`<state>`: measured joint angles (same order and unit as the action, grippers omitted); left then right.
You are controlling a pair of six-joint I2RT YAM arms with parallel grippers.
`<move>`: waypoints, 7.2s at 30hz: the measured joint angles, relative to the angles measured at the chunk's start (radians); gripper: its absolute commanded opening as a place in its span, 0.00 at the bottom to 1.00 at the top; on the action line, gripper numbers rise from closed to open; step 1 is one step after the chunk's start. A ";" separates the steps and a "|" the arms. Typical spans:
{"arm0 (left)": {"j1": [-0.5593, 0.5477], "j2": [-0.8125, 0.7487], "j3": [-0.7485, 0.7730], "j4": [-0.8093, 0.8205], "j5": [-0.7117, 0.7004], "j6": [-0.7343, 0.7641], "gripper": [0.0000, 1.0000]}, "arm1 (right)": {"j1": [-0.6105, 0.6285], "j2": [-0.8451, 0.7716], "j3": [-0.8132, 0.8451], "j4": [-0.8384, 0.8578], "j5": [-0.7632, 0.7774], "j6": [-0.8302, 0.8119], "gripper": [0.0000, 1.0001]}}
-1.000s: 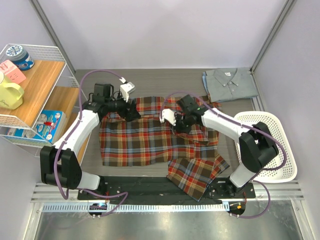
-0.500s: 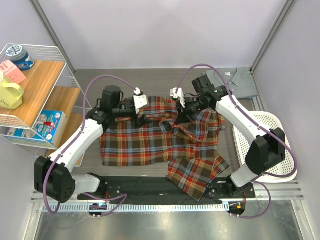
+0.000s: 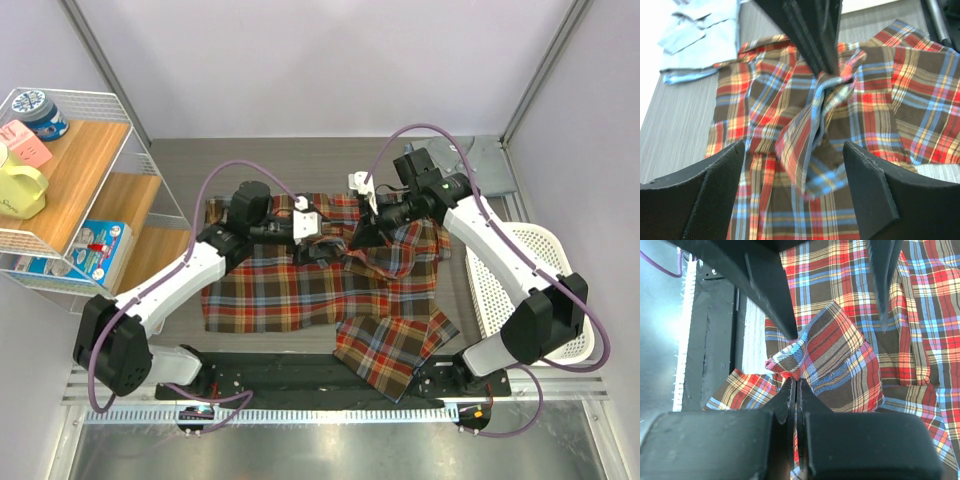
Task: Fold and stack the long sleeve shirts
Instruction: Fold the shirt
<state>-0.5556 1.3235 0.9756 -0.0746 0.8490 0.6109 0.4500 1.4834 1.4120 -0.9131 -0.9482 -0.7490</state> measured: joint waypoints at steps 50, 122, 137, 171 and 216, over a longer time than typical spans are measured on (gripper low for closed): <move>0.187 0.544 0.699 -0.595 -0.149 -0.368 0.01 | -0.343 0.393 0.187 0.084 0.269 0.325 0.73; 0.348 0.251 0.347 -0.931 -0.405 0.023 0.68 | -0.222 0.167 -0.017 -0.143 0.492 0.077 0.71; 0.358 -0.123 -0.073 -1.050 -0.349 0.203 0.65 | 0.471 -0.311 -0.638 -0.174 0.592 -0.125 0.64; 0.369 -0.524 -0.314 -0.841 -0.490 0.106 0.49 | 1.069 0.077 -0.544 0.127 0.871 0.354 0.01; 0.354 -0.182 -0.375 -0.927 -0.645 0.685 0.00 | 0.704 -0.389 -0.362 -0.159 0.981 0.247 0.01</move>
<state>-0.2020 1.1416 0.6010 -1.0016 0.2035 1.2957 1.1542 1.0943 1.0504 -1.0721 0.0326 -0.5018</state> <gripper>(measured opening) 0.002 0.021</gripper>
